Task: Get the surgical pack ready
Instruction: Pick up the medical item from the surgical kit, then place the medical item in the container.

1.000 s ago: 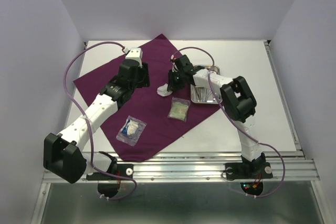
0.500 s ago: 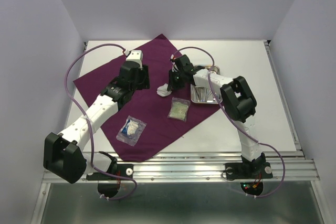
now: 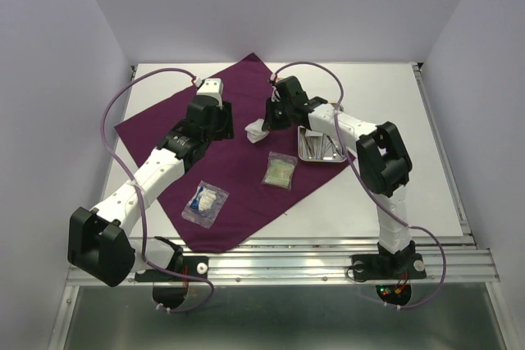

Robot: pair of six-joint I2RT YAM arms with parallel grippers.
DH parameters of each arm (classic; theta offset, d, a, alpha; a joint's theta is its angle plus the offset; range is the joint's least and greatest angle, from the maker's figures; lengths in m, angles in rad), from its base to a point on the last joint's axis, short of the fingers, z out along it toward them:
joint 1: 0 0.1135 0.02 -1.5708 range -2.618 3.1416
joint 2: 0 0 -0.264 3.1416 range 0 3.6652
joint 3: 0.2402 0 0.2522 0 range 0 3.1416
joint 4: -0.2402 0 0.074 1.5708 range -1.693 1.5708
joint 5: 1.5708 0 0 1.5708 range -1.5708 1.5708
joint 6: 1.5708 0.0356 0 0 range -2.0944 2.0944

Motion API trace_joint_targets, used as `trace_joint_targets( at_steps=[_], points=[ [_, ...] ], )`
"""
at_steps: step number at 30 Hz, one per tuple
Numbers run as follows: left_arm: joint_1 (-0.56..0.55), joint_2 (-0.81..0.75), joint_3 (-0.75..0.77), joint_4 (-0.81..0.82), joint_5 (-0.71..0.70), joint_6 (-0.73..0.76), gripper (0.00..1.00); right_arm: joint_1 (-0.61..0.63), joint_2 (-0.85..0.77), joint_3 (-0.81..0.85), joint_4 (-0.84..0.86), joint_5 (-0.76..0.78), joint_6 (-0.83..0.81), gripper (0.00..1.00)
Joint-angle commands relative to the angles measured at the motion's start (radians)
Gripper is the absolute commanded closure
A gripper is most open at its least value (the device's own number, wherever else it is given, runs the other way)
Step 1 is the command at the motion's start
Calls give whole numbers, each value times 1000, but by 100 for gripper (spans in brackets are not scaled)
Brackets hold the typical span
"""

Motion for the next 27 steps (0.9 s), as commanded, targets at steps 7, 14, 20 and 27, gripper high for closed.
trace_joint_targets(
  at_steps=[7, 14, 20, 27],
  points=[
    [6, -55, -7, 26, -34, -4, 34, -47, -100, 9, 35, 27, 6, 99],
    [5, -75, -8, 21, -51, 2, 34, -184, -184, -52, 36, 18, 15, 99],
    [5, -61, 7, 24, -46, 2, 34, -296, -226, -98, 38, 16, 19, 99],
    [5, -58, 6, 23, -46, -1, 33, -425, -223, -149, 39, 19, 30, 99]
  ],
)
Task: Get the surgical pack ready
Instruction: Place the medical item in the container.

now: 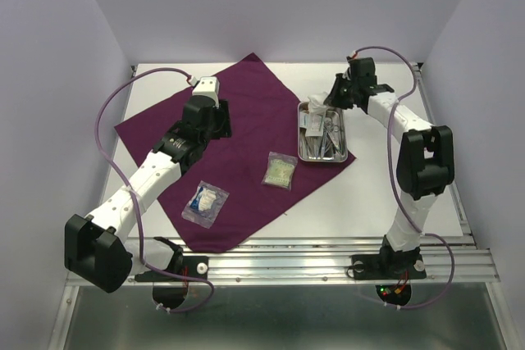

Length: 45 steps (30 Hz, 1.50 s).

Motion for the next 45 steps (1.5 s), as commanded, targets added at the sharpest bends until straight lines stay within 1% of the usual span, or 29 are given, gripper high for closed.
trace_joint_targets(
  at_steps=[1, 7, 16, 26, 27, 28, 29, 30, 31, 33, 34, 36, 41, 42, 45],
  points=[
    [5, -19, 4, 23, -15, -3, 33, -53, -27, -21, 33, 2, 12, 99],
    [5, -16, 6, 21, -15, -3, 34, -73, 9, -22, 39, 11, 24, 99],
    [5, -24, 1, 17, -20, -4, 33, -93, 66, -51, 36, 28, 112, 99],
    [5, -32, -11, 17, -24, -4, 33, -93, 102, -58, 39, 76, 121, 99],
    [5, -32, -11, 15, -24, -3, 34, -93, 99, -58, 38, 74, 121, 96],
    [5, -33, -10, 14, -26, -3, 34, -93, 92, -58, 39, 67, 119, 90],
    [6, -36, -10, 14, -30, -3, 34, -93, 87, -59, 41, 58, 118, 86],
    [5, -39, -10, 14, -32, 2, 34, -93, 81, -61, 44, 47, 118, 75],
    [5, -44, -8, 14, -33, 2, 33, -93, 73, -64, 45, 38, 119, 68],
    [5, -47, -7, 14, -38, 3, 34, -93, 49, -68, 48, 38, 118, 57],
    [6, -50, -5, 14, -38, 6, 34, -93, 41, -70, 48, 39, 116, 48],
    [5, -52, -4, 12, -36, 6, 33, -93, 20, -70, 50, 45, 113, 44],
    [5, -53, 3, 3, -35, 15, 33, -93, -25, -82, 64, 70, 110, 44],
    [6, -58, 1, 2, -38, 14, 33, -93, -39, -85, 67, 77, 110, 44],
    [5, -59, -2, 6, -35, 11, 33, -93, -49, -85, 76, 91, 109, 53]
  ],
)
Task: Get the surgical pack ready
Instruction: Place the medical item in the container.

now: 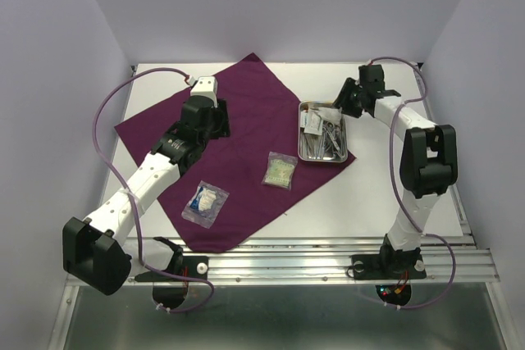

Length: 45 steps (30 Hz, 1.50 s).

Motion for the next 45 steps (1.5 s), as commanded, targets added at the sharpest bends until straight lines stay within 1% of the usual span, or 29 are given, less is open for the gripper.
trace_joint_targets(
  at_steps=[1, 3, 4, 6, 12, 16, 19, 23, 28, 33, 36, 37, 40, 43, 44, 45],
  points=[
    [5, -43, -3, 14, -15, 7, 33, -6, -66, -1, 59, 31, -9, 60],
    [5, -38, -3, 17, -9, 4, 33, -6, -53, 15, 53, 26, -15, 70],
    [5, -32, -3, 18, -7, 2, 33, 6, -46, 23, 48, 25, -20, 77],
    [5, -26, 0, 18, -5, -1, 33, 17, -15, 51, 33, 26, -32, 81],
    [6, -23, -2, 18, -5, -2, 33, 37, 82, 94, 16, 29, -40, 82],
    [5, -23, -9, 15, -8, -4, 33, 48, 152, 123, 8, -38, -61, 82],
    [5, -19, -11, 14, -8, -7, 33, 57, 184, 135, -7, -24, -75, 83],
    [5, -21, -9, 14, -7, -10, 33, 57, 177, 132, -9, 28, -84, 83],
    [5, -21, -8, 12, -10, -10, 33, 57, 134, 155, -26, 29, -102, 83],
    [6, -19, -5, 14, -10, -8, 33, 57, 56, 160, -36, 22, -106, 81],
    [5, -16, -2, 14, -13, -8, 33, 57, 7, 155, -44, 28, -104, 71],
    [5, -16, 0, 14, -15, -8, 33, 57, -16, 148, -46, 31, -103, 64],
    [6, -19, 4, 14, -21, -7, 33, 57, -62, 123, -49, 39, -98, 55],
    [6, -23, 15, 9, -33, -10, 33, 77, -102, 97, -55, 43, -90, 54],
    [6, -23, 18, 8, -38, -11, 33, 86, -137, 85, -56, 45, -87, 54],
    [8, -24, 26, 2, -53, -17, 33, 112, -156, 51, -55, 52, -83, 53]
  ],
)
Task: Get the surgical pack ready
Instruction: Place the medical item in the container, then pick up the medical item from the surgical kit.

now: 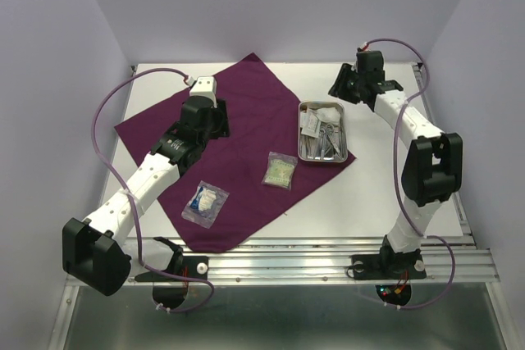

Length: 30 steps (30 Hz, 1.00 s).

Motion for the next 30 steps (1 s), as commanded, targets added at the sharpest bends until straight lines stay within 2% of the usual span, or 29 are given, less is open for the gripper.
trace_joint_targets(
  at_steps=[1, 4, 10, 14, 20, 25, 30],
  points=[
    [10, -19, 29, 2, -51, -18, 33, 74, -104, -72, -2, 31, 6, 53],
    [26, -24, 41, -12, -61, -33, 33, 180, -173, -147, -14, 74, 8, 50],
    [77, -41, 77, -40, -53, -64, 33, 366, -250, -300, -42, 160, 46, 34],
    [105, -57, 72, -47, -42, -82, 33, 452, -263, -382, -44, 174, 97, 32],
    [111, -73, 40, -33, -12, -102, 33, 464, -269, -526, 48, 108, 196, 32],
    [111, -61, 34, -33, 2, -99, 33, 464, -207, -551, 93, 57, 197, 34],
    [111, -59, 32, -32, 5, -96, 33, 464, -169, -554, 150, -24, 195, 44]
  ],
)
